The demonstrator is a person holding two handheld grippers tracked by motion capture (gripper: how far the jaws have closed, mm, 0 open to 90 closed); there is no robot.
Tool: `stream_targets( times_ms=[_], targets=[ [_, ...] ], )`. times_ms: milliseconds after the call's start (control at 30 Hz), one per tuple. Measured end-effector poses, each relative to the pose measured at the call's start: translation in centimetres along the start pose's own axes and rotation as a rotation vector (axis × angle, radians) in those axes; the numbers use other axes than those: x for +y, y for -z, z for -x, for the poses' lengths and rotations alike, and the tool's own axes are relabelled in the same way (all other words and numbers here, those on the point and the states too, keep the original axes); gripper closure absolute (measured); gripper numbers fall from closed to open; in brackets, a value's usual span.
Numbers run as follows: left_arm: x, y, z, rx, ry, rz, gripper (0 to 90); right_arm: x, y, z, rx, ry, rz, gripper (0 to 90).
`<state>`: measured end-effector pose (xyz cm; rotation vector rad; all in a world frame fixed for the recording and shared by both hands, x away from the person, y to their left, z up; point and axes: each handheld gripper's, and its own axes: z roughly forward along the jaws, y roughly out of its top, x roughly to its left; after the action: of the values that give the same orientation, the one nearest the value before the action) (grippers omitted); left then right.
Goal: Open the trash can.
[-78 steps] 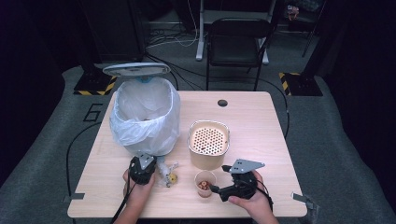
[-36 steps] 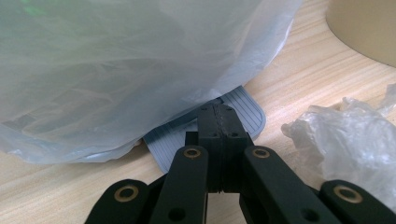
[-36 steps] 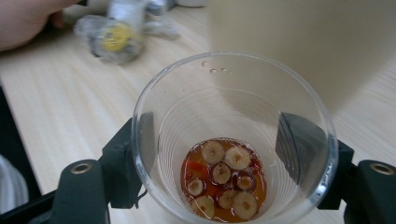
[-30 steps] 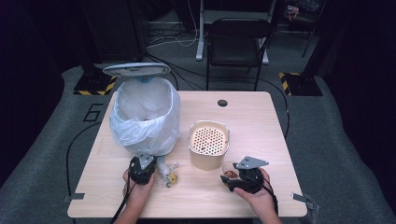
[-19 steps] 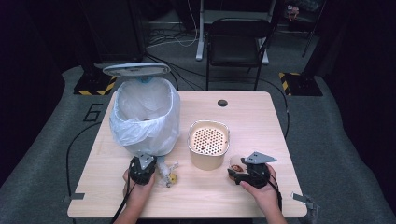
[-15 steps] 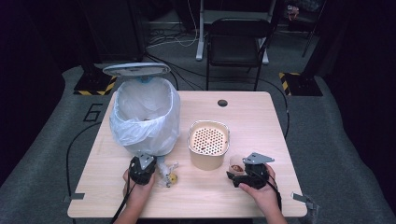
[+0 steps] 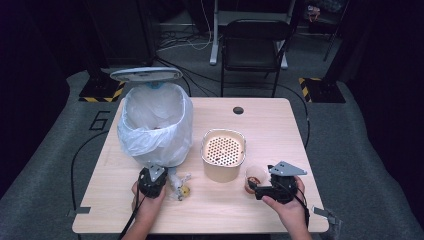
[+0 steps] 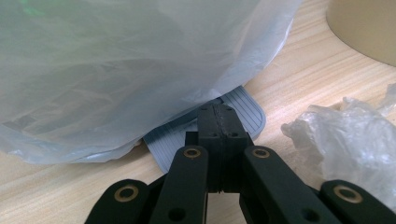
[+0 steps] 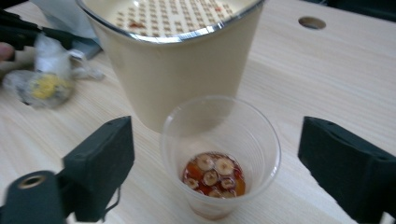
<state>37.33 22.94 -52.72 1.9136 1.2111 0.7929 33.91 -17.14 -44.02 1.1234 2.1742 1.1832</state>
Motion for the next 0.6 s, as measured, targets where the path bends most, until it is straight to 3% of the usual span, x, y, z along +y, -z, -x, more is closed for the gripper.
stream_targets(
  times_ms=[133,233,400,600],
  targets=[
    [0.0,0.0,0.0,-0.001,0.001,0.000,90.0,1.1,0.5,-1.5,0.050,0.039,0.029,14.5],
    [0.0,0.0,0.0,-0.001,0.001,0.000,90.0,1.7,-0.1,-3.5,0.117,0.078,0.038,17.5],
    [0.0,0.0,0.0,0.000,0.000,-0.001,90.0,1.6,-2.8,-6.2,0.208,0.100,0.025,21.0],
    [0.0,0.0,0.0,-0.001,0.001,0.000,90.0,1.1,-5.9,-8.5,0.260,0.130,-0.025,20.9]
  ],
)
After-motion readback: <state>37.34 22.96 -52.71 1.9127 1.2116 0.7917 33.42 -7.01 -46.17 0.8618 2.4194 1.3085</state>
